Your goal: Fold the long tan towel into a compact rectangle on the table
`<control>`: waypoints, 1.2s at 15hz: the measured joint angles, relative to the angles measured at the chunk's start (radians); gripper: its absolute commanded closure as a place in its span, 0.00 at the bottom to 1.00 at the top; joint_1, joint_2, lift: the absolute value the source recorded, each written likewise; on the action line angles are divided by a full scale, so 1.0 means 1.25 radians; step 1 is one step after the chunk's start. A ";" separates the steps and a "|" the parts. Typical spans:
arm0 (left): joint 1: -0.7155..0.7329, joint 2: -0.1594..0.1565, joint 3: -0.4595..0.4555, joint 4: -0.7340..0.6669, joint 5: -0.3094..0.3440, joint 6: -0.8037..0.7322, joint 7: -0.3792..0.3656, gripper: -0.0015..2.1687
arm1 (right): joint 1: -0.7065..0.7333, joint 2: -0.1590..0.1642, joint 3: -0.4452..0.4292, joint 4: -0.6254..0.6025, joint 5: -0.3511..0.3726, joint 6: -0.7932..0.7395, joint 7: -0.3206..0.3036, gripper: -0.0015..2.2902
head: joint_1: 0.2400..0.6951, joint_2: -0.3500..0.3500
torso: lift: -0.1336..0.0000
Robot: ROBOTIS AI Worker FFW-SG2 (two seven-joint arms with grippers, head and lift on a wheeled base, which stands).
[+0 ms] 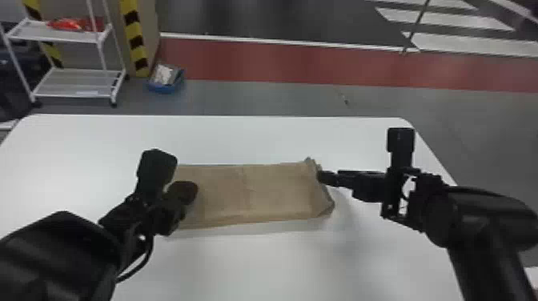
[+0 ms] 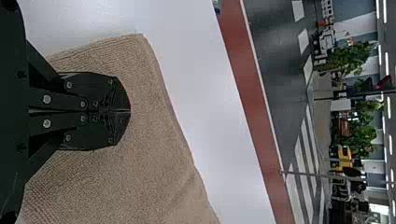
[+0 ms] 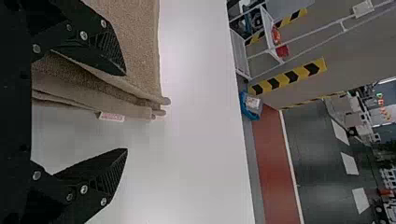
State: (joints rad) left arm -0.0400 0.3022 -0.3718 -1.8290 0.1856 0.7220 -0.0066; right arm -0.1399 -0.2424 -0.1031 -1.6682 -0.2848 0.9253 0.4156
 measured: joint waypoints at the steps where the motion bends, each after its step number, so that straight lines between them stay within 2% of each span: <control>1: -0.004 0.000 0.000 0.006 0.000 -0.001 -0.003 0.88 | -0.012 0.000 0.002 0.022 -0.001 0.002 0.014 0.17 | 1.00 0.31 | 0.04; 4: -0.017 -0.003 -0.001 0.024 0.009 -0.003 -0.011 0.88 | -0.041 0.000 0.004 0.077 -0.008 0.012 0.059 0.21 | 1.00 0.32 | 0.04; 7: -0.024 -0.005 -0.006 0.029 0.010 -0.003 -0.011 0.88 | -0.047 0.000 0.004 0.085 -0.012 0.042 0.091 0.30 | 1.00 0.33 | 0.04; 10: -0.031 -0.008 -0.013 0.037 0.009 -0.001 -0.010 0.88 | -0.052 -0.001 0.002 0.085 -0.011 0.092 0.106 0.34 | 1.00 0.33 | 0.04; 11: -0.034 -0.008 -0.017 0.039 0.009 -0.001 -0.009 0.88 | -0.053 -0.002 0.005 0.083 -0.007 0.105 0.107 0.38 | 1.00 0.33 | 0.04; 13: -0.038 -0.009 -0.022 0.041 0.009 -0.001 -0.009 0.88 | -0.055 -0.002 0.009 0.077 -0.002 0.122 0.107 0.59 | 1.00 0.32 | 0.04; 14: -0.039 -0.010 -0.024 0.041 0.009 -0.001 -0.009 0.88 | -0.055 -0.002 0.010 0.071 -0.003 0.130 0.107 0.65 | 1.00 0.32 | 0.04; 18: -0.040 -0.010 -0.026 0.040 0.010 0.001 -0.015 0.88 | -0.047 -0.002 0.002 0.019 -0.033 0.143 0.110 0.65 | 1.00 0.33 | 0.04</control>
State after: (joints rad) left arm -0.0897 0.2899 -0.4048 -1.7789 0.1978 0.7229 -0.0247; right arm -0.1989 -0.2452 -0.1009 -1.6447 -0.3264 1.1035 0.5526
